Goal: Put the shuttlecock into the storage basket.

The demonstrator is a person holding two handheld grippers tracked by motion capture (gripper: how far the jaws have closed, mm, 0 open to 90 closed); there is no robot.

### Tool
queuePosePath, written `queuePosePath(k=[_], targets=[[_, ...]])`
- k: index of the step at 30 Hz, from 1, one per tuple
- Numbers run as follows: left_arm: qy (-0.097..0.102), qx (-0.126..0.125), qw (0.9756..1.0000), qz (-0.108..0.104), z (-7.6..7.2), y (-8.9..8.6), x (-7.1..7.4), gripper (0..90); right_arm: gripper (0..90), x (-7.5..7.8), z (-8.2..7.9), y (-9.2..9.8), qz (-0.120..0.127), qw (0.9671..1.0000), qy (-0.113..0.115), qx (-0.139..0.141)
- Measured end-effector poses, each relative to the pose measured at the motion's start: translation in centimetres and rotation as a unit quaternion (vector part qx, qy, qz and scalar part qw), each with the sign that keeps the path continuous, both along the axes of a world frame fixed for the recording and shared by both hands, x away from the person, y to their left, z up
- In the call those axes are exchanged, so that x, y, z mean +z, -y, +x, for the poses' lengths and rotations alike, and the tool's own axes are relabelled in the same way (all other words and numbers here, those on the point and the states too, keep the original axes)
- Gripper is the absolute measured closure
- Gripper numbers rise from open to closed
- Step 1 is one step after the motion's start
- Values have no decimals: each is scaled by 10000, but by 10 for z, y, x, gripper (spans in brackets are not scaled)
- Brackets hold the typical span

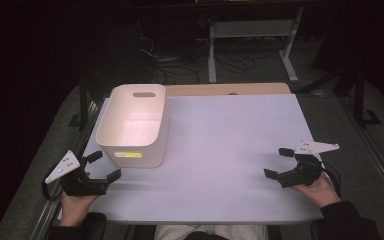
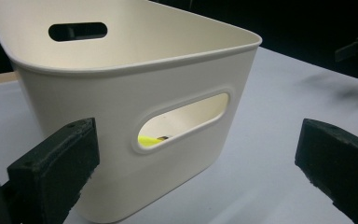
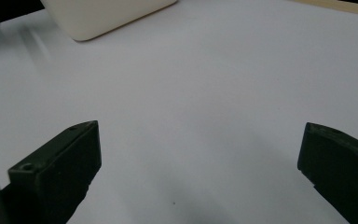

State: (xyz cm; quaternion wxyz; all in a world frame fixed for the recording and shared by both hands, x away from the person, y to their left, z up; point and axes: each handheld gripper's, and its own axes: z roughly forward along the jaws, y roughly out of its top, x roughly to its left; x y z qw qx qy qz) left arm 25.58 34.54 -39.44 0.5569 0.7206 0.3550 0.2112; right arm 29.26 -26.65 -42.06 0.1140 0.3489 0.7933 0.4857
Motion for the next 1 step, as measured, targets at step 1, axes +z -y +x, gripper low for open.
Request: queuePosePath(k=[1], targets=[[1,-1,10000,-2,0,0,0,0,0,-1,0,0,-5,10000,11,-12]])
